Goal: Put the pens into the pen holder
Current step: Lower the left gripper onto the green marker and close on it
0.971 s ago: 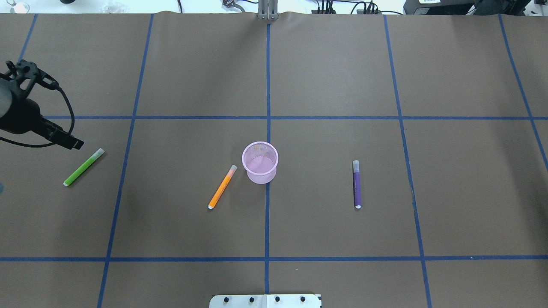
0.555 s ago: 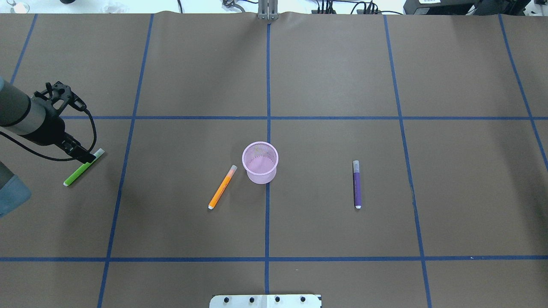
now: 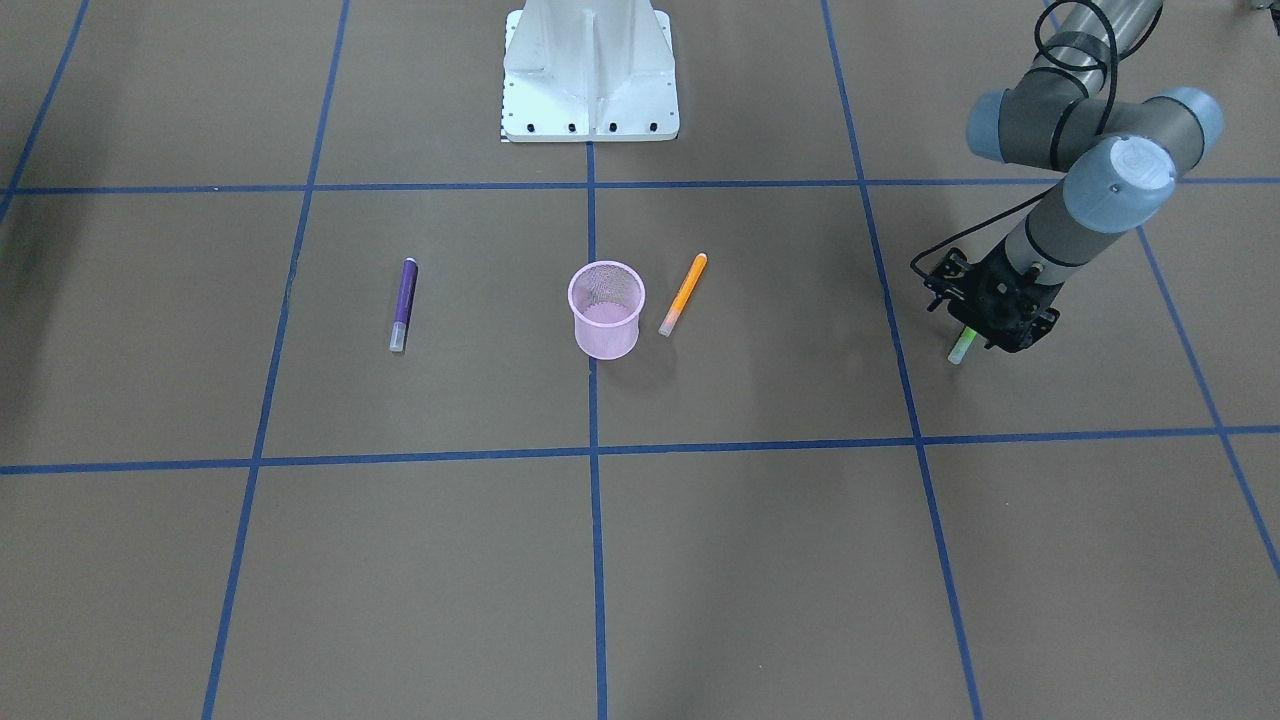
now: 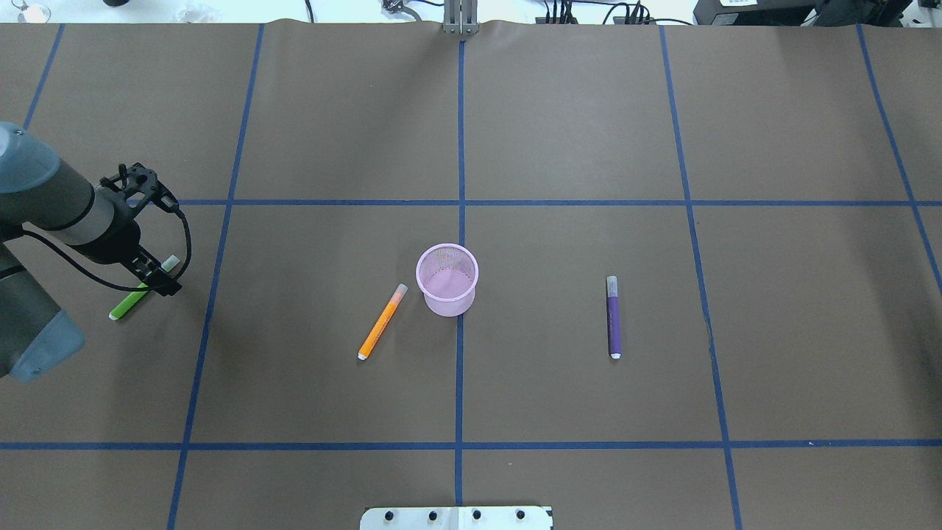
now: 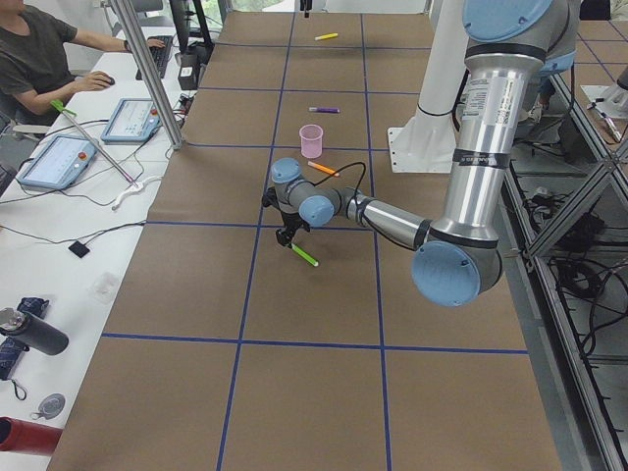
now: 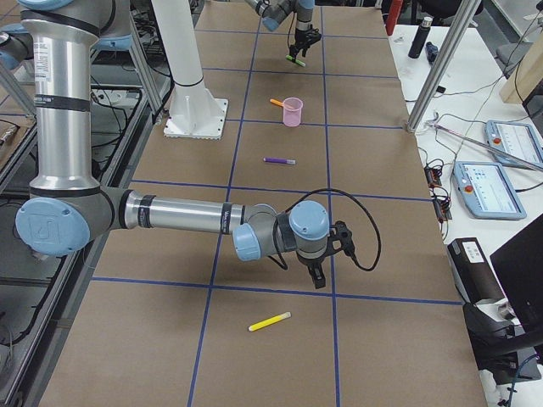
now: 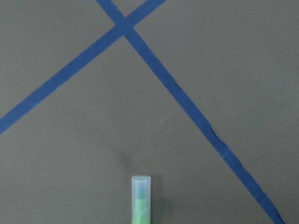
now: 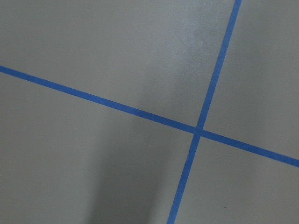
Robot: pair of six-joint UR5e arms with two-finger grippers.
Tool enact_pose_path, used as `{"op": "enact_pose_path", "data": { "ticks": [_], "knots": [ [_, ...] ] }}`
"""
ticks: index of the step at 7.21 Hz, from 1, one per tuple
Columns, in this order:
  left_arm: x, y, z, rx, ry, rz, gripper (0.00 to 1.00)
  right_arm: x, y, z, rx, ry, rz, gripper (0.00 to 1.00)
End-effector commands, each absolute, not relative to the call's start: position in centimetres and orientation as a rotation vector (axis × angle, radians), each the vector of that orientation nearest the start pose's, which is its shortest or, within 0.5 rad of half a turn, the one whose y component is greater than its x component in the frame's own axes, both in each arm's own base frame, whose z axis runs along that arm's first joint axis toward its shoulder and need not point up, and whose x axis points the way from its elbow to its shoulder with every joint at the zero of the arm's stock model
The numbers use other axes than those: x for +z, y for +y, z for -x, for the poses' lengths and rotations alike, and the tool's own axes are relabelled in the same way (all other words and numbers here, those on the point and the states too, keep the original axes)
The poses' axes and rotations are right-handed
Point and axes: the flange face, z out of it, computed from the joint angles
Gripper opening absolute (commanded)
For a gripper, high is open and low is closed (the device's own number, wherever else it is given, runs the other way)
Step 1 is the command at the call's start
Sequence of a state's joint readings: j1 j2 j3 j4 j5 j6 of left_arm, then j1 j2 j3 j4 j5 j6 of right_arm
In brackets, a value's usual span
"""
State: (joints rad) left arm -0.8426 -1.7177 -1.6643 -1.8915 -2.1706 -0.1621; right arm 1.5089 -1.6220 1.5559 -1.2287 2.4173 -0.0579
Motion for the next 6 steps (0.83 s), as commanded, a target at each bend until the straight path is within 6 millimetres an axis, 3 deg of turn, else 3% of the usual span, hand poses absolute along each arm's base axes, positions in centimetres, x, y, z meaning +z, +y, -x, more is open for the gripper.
{"op": "enact_pose_path", "data": {
  "ticks": [1, 4, 6],
  "knots": [
    [51.61, -47.18, -33.4, 0.763, 0.769, -0.238, 0.86, 64.97, -48.58, -2.82, -0.23, -0.843, -0.258, 1.0],
    [52.08, -47.1, -33.24, 0.817, 0.761, -0.251, 0.75, 64.72, -48.67, -2.89, -0.231, -0.843, -0.264, 1.0],
    [52.22, -47.38, -33.0, 0.811, 0.758, -0.252, 0.75, 64.74, -48.64, -2.83, -0.235, -0.841, -0.272, 1.0]
  ]
}}
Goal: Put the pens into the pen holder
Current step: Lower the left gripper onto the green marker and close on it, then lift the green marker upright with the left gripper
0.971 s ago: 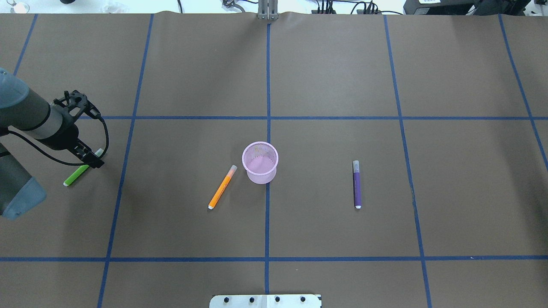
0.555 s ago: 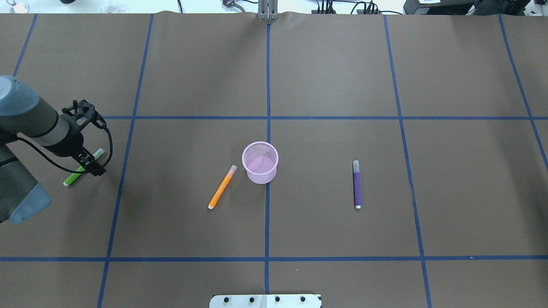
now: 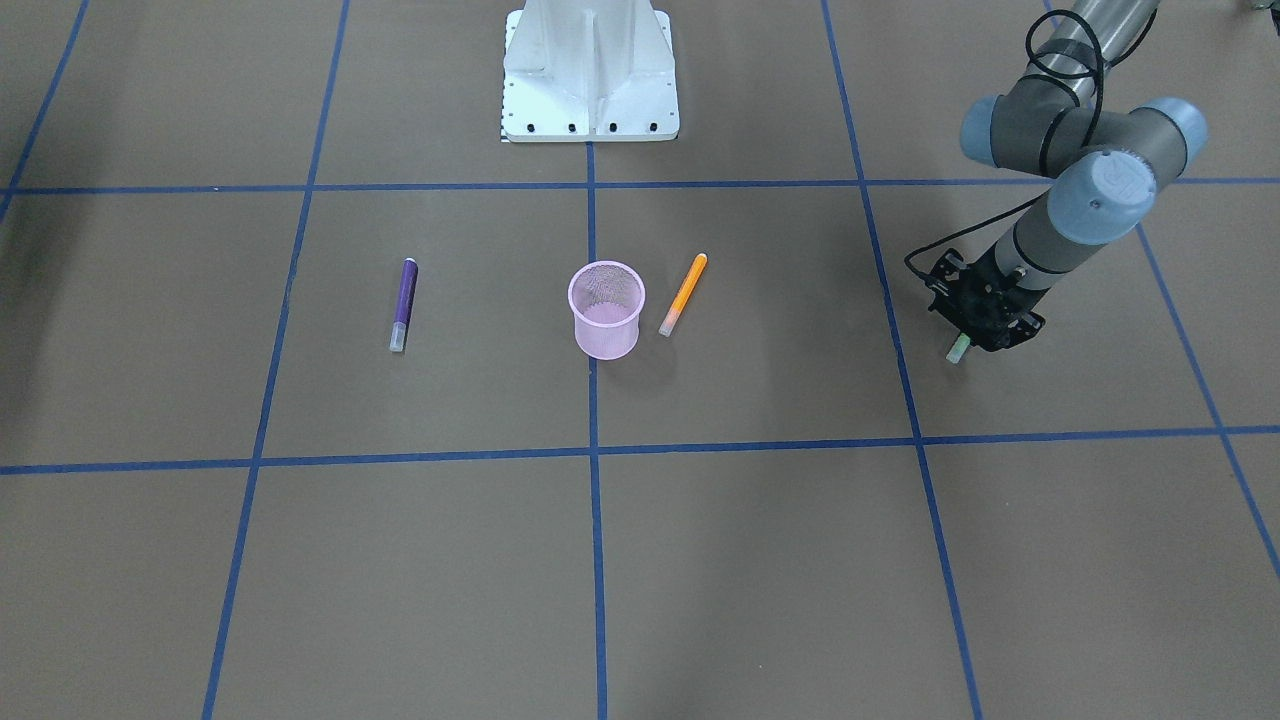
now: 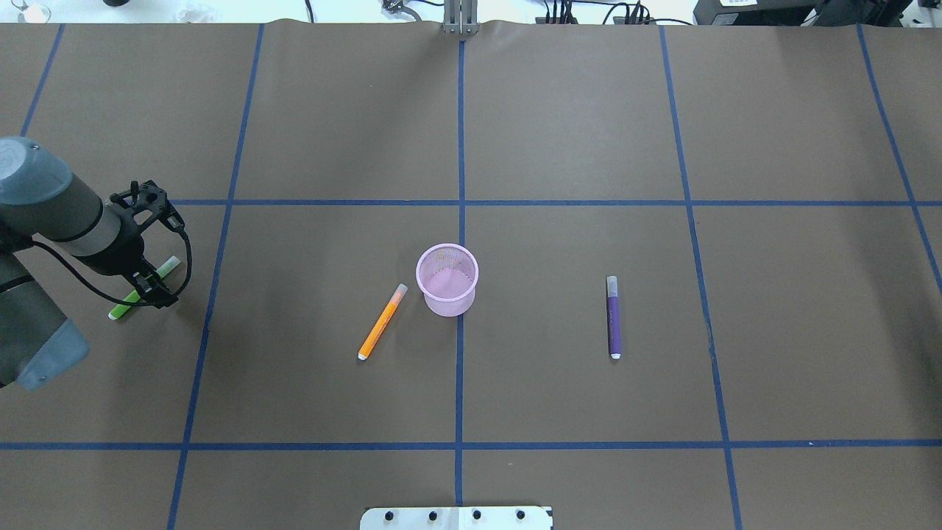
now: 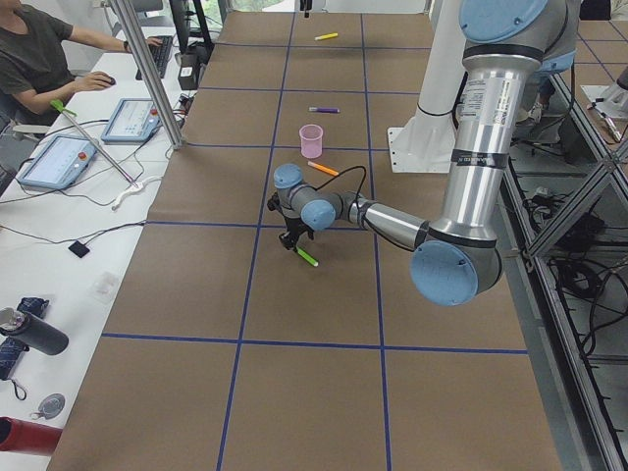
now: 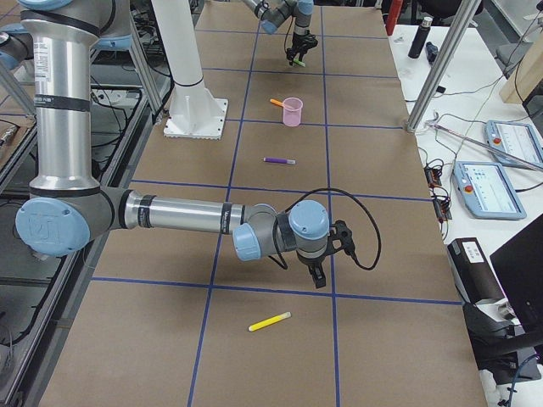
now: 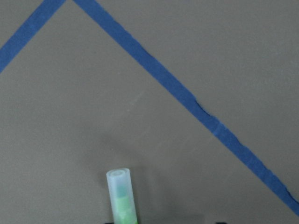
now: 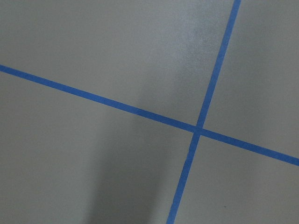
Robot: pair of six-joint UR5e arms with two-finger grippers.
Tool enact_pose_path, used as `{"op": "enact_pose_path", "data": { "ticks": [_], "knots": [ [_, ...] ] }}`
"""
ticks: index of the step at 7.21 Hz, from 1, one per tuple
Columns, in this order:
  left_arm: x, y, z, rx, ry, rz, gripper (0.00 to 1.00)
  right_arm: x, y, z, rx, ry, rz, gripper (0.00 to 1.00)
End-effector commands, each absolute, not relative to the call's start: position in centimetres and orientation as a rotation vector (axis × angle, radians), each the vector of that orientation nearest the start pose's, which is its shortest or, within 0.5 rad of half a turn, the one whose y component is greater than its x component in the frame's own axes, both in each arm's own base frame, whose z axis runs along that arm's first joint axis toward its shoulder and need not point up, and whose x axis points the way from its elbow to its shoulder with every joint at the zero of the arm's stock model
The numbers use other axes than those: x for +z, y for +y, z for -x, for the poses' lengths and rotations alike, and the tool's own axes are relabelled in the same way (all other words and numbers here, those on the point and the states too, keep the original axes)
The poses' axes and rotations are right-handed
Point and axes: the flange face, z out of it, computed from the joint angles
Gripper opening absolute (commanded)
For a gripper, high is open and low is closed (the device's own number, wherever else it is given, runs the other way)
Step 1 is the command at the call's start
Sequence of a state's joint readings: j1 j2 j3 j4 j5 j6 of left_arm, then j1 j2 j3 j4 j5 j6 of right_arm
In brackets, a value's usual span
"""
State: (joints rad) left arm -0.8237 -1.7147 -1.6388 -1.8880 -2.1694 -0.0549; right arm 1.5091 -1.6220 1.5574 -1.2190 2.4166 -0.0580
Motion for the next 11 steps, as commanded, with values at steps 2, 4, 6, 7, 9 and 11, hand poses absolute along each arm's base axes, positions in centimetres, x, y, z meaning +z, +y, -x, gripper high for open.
{"op": "enact_pose_path", "data": {
  "ticks": [2, 4, 6, 7, 9, 11],
  "knots": [
    [52.61, -47.67, -32.67, 0.803, 0.754, -0.248, 0.57, 64.63, -48.58, -2.89, -0.235, -0.843, -0.275, 1.0],
    [52.61, -47.92, -32.3, 0.796, 0.752, -0.251, 0.51, 64.56, -48.59, -2.89, -0.236, -0.843, -0.277, 1.0],
    [52.77, -48.03, -32.16, 0.792, 0.751, -0.249, 0.51, 64.55, -48.53, -2.9, -0.236, -0.843, -0.277, 1.0],
    [52.85, -48.05, -32.16, 0.793, 0.749, -0.249, 0.5, 64.4, -48.54, -2.9, -0.237, -0.842, -0.28, 1.0],
    [53.08, -48.06, -32.29, 0.793, 0.748, -0.244, 0.5, 64.47, -48.41, -2.91, -0.236, -0.843, -0.278, 1.0],
    [53.24, -48.08, -32.3, 0.792, 0.747, -0.241, 0.5, 64.54, -48.4, -2.91, -0.236, -0.843, -0.277, 1.0]
  ]
}}
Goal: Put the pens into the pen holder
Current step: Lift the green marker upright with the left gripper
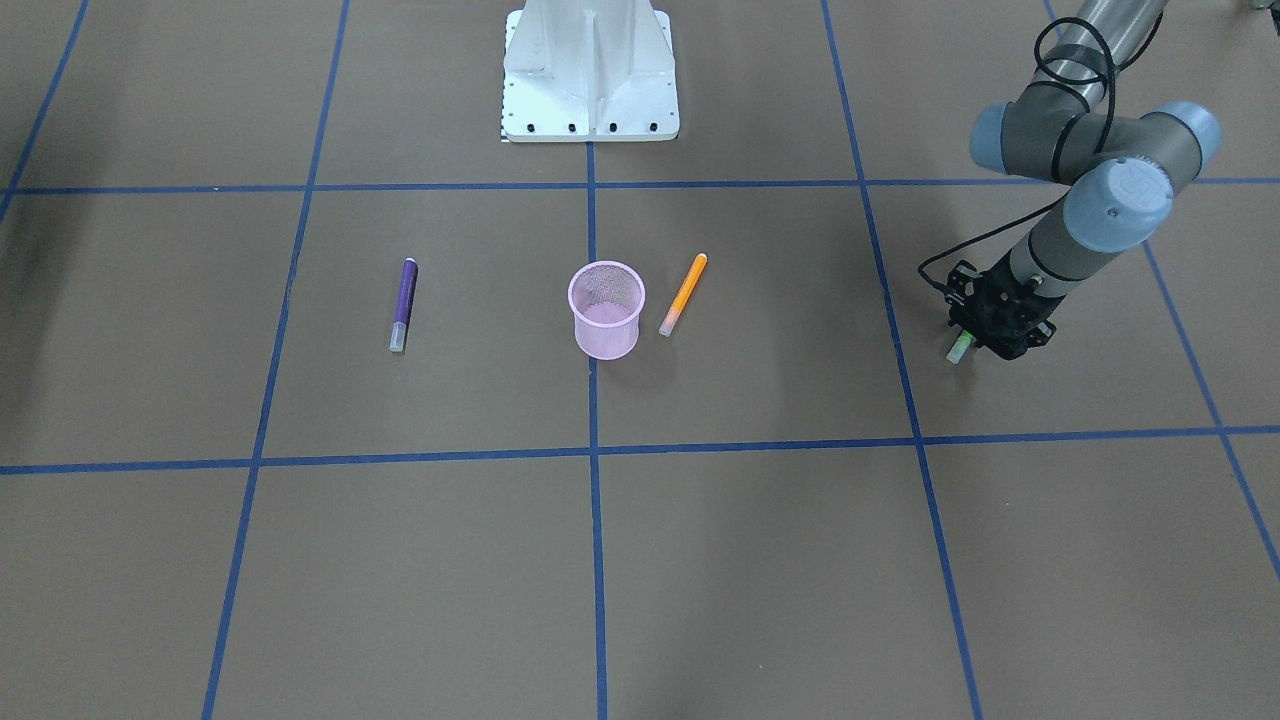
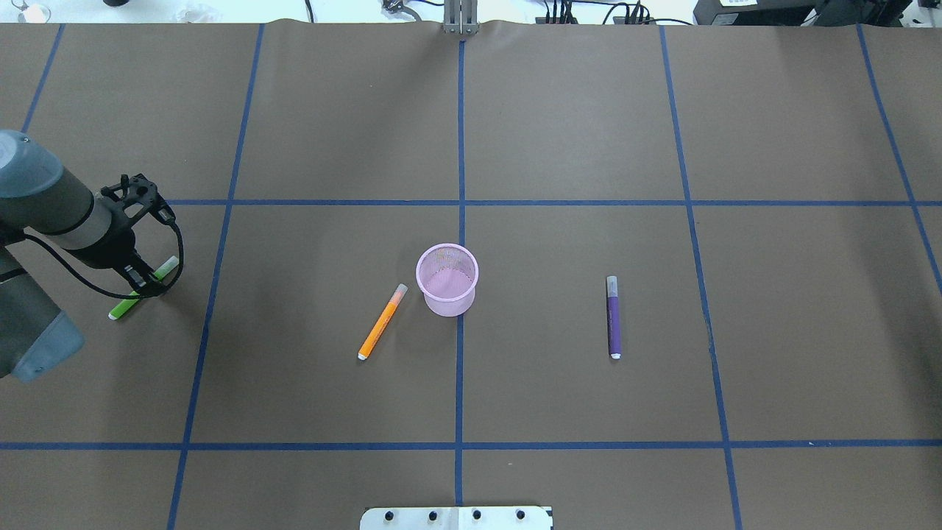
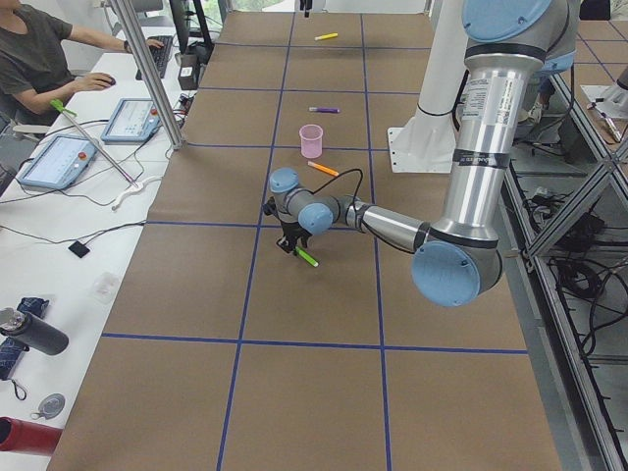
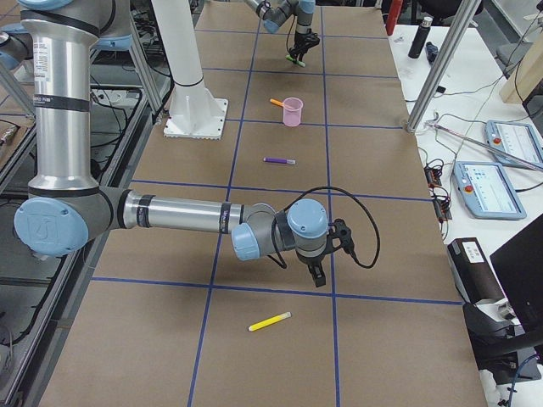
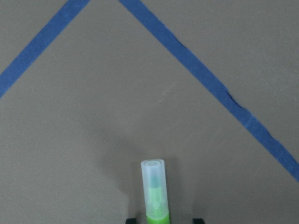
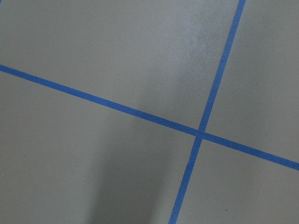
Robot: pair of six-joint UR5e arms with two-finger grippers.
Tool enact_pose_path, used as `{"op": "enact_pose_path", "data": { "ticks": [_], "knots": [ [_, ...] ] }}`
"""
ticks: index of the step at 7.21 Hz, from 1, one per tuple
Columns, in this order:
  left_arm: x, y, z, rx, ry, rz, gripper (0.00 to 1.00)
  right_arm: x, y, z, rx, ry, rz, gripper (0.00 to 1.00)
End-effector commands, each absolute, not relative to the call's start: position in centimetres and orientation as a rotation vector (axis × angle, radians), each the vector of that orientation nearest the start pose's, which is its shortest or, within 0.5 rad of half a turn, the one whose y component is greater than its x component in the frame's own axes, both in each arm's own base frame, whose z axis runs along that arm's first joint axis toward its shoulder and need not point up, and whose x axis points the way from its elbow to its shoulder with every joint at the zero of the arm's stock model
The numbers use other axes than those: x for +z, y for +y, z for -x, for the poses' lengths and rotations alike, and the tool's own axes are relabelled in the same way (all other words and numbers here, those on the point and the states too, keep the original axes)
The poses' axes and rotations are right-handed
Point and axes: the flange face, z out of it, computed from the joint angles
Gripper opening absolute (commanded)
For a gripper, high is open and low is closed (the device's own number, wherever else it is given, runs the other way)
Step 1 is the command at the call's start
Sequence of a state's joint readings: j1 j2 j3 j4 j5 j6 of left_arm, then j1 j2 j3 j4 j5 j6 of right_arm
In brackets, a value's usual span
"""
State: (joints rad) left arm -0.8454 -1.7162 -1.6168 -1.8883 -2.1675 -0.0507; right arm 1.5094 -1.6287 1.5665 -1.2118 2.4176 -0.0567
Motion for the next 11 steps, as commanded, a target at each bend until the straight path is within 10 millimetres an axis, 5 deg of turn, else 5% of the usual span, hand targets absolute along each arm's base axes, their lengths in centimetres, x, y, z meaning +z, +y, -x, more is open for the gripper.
{"op": "enact_pose_path", "data": {
  "ticks": [1, 3, 5, 7, 9, 11],
  "knots": [
    [53.2, -48.1, -32.3, 0.793, 0.748, -0.241, 0.43, 64.5, -48.4, -2.9, -0.236, -0.843, -0.277, 1.0],
    [53.5, -48.0, -32.0, 0.789, 0.746, -0.239, 0.0, 64.6, -48.3, -2.9, -0.235, -0.843, -0.275, 1.0],
    [51.8, -48.4, -31.0, 0.779, 0.756, -0.276, 0.0, 64.5, -48.3, -2.9, -0.236, -0.843, -0.277, 1.0],
    [47.9, -50.1, -27.9, 0.738, 0.775, -0.362, 0.0, 64.4, -48.3, -2.8, -0.237, -0.858, -0.277, 1.0],
    [39.7, -53.0, -29.0, 0.678, 0.818, -0.47, 0.0, 64.3, -48.3, -2.8, -0.237, -0.859, -0.277, 1.0],
    [31.9, -53.1, -29.4, 0.551, 0.845, -0.578, 0.0, 64.3, -48.4, -2.8, -0.237, -0.858, -0.278, 1.0]
  ]
}}
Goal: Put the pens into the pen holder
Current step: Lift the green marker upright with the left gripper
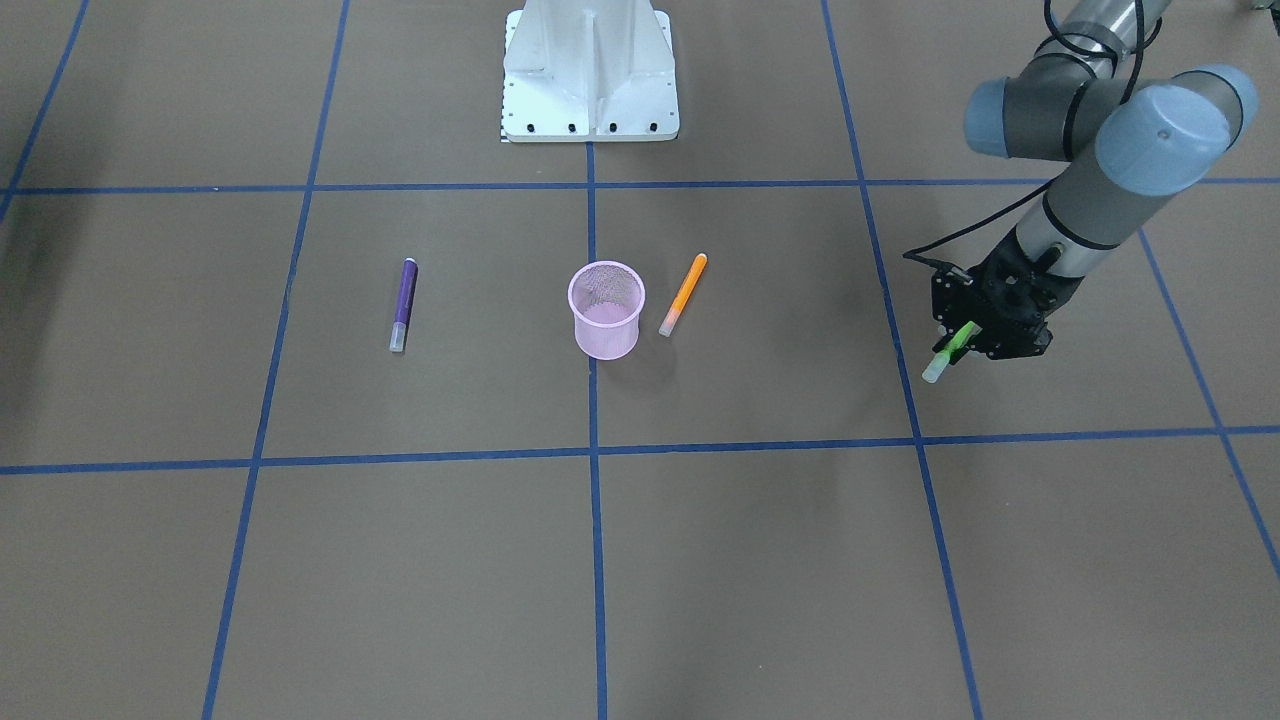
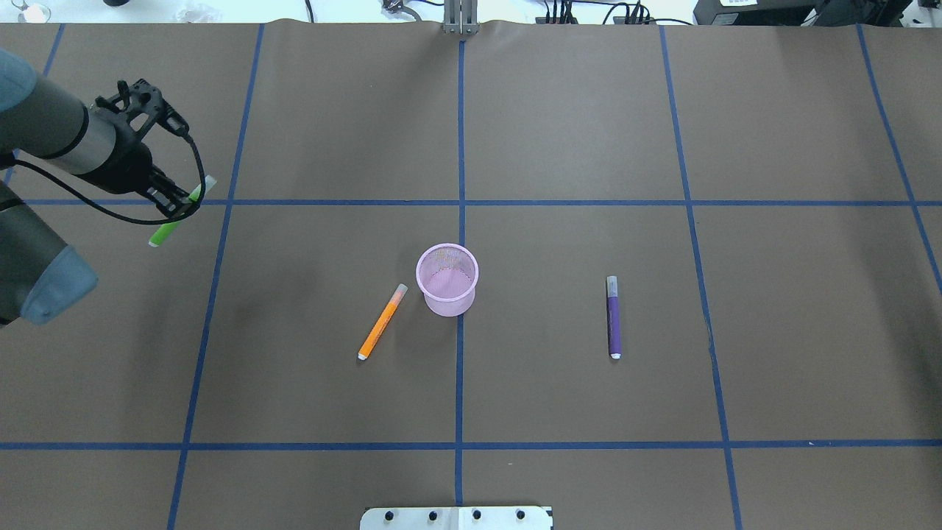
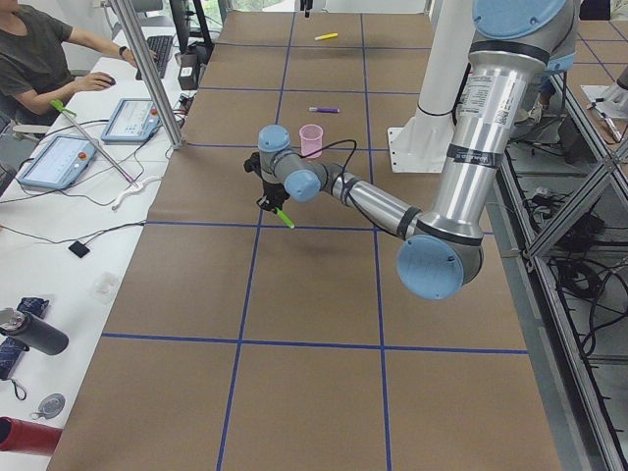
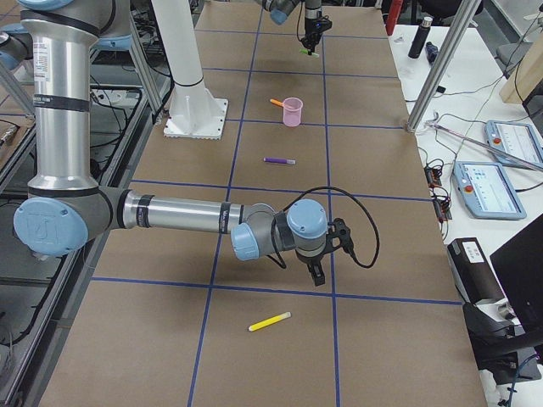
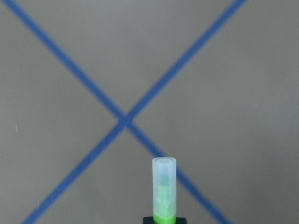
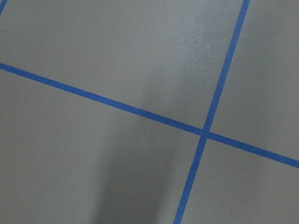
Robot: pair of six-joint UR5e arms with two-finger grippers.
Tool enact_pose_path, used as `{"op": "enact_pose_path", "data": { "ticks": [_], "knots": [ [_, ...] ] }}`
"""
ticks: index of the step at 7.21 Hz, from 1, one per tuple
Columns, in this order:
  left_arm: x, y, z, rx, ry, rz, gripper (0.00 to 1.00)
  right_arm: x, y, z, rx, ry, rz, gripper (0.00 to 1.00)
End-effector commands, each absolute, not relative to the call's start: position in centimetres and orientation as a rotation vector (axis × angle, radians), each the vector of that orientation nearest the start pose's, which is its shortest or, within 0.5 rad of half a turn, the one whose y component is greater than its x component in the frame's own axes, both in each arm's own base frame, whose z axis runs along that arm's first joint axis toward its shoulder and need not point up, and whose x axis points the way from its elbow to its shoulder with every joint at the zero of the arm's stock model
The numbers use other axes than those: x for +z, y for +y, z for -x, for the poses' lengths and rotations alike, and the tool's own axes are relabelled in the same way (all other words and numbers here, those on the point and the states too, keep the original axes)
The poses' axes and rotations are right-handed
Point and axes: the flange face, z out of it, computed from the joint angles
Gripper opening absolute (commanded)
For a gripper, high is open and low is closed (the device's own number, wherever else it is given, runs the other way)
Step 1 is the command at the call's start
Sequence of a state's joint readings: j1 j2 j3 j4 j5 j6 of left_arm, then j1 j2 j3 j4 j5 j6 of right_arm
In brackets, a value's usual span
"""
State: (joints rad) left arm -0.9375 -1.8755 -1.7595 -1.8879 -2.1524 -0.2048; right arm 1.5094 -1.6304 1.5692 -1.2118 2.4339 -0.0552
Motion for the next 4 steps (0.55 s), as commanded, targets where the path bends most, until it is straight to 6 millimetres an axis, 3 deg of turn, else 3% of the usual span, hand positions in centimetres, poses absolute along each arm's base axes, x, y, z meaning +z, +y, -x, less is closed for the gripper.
{"op": "enact_pose_path", "data": {
  "ticks": [1, 2, 4],
  "knots": [
    [28.3, -53.2, -33.2, 0.49, 0.9, -0.54, 0.0, 64.4, -48.4, -2.8, -0.237, -0.858, -0.277, 1.0],
    [25.2, -54.1, -35.9, 0.452, 0.941, -0.523, 0.0, 64.5, -48.3, -2.8, -0.236, -0.858, -0.274, 1.0],
    [18.5, -53.6, -38.0, 0.418, 1.018, -0.561, 0.0, 64.4, -48.4, -2.8, -0.236, -0.86, -0.275, 1.0]
  ]
}}
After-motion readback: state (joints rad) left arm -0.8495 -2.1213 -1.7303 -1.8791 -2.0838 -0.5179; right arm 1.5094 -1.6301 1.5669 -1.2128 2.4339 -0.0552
